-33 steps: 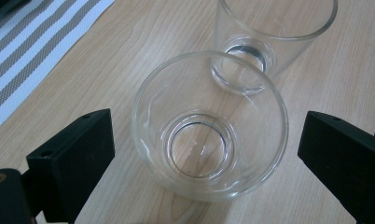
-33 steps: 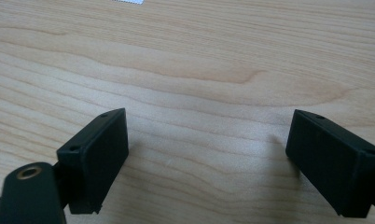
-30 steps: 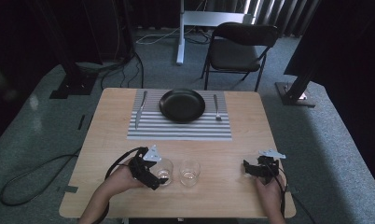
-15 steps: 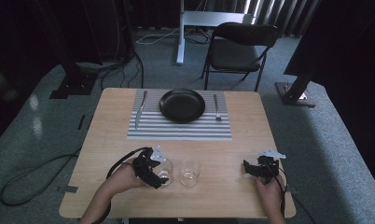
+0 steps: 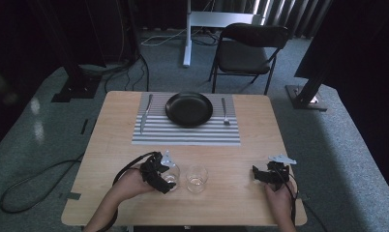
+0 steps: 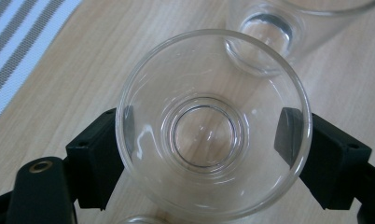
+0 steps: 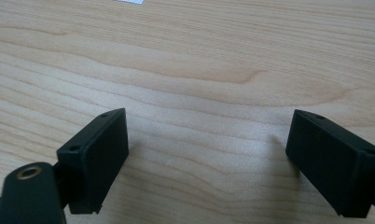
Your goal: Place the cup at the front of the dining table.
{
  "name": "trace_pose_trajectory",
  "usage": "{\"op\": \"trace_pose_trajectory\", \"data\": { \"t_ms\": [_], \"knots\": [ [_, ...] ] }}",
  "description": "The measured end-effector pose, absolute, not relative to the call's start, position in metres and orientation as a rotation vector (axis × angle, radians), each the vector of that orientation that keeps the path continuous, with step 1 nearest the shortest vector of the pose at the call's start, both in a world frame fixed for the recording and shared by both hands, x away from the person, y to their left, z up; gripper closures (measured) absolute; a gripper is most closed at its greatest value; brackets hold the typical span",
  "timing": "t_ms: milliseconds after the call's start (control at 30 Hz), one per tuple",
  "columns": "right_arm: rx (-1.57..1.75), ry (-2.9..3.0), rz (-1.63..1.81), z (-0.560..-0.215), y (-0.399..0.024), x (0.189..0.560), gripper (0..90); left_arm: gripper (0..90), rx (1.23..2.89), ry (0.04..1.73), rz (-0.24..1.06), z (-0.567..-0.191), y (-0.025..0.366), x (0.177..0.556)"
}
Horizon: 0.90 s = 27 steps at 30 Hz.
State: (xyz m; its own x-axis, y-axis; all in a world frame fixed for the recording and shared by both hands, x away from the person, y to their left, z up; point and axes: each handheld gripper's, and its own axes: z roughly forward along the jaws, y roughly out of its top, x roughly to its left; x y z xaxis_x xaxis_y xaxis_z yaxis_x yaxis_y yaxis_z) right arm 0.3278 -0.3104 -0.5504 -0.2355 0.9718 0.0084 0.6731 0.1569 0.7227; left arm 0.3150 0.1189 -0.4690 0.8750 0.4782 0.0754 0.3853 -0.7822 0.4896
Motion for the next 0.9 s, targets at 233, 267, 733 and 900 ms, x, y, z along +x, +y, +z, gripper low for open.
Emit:
{"op": "trace_pose_trajectory", "data": {
  "t_ms": [233,267,733,900],
  "knots": [
    [1.559,1.976,0.852,-0.55,-0.31,0.328,12.4,18.7,2.548,0.674,0.286,-0.467,0.121,0.32],
    [1.559,1.976,0.852,-0.55,-0.31,0.328,12.3,18.7,2.548,0.679,0.296,-0.467,0.12,0.321],
    [1.56,1.976,0.852,-0.55,-0.31,0.328,12.4,18.6,2.535,0.731,0.35,-0.463,0.116,0.327],
    [1.56,1.975,0.852,-0.55,-0.31,0.328,12.3,18.7,2.506,0.761,0.345,-0.459,0.117,0.332]
  ]
}}
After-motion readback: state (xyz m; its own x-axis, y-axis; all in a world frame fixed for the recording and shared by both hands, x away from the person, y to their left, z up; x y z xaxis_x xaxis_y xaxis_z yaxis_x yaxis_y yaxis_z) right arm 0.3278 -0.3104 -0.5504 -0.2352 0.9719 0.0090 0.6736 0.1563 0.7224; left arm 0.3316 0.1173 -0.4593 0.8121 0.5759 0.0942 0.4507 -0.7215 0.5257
